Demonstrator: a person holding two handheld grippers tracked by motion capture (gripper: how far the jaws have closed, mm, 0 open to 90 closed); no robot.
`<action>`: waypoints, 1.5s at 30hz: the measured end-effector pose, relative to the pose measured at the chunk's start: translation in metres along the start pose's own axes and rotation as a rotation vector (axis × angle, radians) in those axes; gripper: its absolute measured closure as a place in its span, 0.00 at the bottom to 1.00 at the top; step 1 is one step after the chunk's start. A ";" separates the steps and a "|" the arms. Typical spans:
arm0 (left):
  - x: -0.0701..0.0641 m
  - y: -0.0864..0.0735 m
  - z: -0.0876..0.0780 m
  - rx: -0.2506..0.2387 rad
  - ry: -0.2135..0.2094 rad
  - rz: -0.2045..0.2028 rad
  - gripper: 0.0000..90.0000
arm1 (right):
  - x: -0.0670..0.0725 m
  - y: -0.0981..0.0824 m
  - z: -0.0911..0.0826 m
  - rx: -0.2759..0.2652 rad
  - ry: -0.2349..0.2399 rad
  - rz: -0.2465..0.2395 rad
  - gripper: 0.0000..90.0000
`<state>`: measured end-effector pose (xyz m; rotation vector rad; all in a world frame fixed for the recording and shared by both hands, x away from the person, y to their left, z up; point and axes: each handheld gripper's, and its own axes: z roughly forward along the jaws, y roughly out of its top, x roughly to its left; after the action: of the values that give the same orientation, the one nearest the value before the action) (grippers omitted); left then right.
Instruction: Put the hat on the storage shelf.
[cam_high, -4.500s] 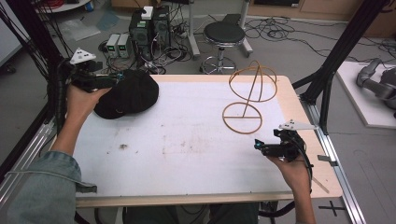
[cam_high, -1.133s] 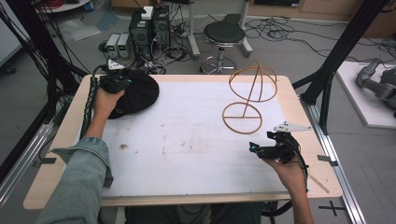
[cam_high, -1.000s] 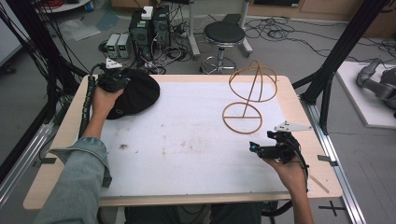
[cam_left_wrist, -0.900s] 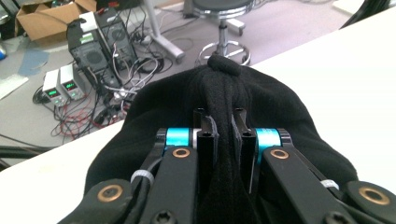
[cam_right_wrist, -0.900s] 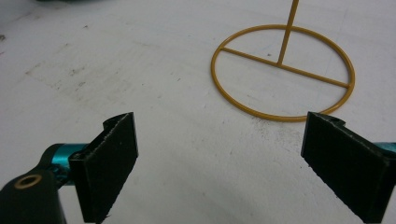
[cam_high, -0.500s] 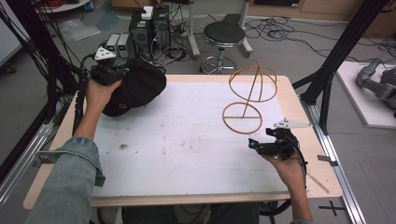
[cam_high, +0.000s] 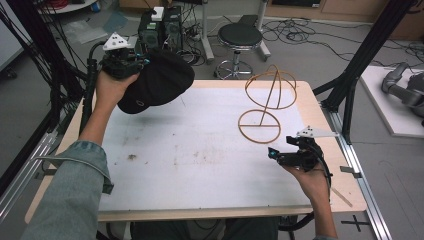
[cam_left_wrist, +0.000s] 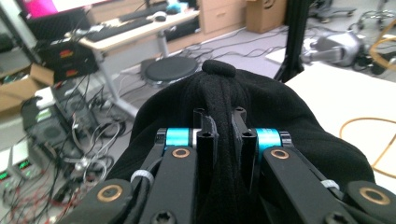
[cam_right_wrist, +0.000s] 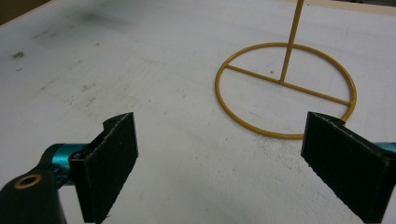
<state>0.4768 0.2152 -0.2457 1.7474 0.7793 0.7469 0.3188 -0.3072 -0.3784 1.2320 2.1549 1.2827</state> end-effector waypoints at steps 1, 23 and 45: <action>-0.001 0.004 0.000 -0.009 -0.009 0.003 0.92 | 0.000 0.000 0.000 -0.002 0.001 0.002 0.12; -0.034 0.052 0.019 -0.133 -0.153 0.017 0.92 | 0.003 -0.008 -0.021 -0.016 -0.014 -0.003 0.12; -0.070 0.082 0.041 -0.221 -0.267 0.022 0.92 | 0.003 -0.017 -0.034 -0.010 -0.033 0.006 0.12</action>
<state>0.4800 0.1166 -0.1869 1.6149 0.4784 0.5754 0.2855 -0.3267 -0.3742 1.2474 2.1208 1.2652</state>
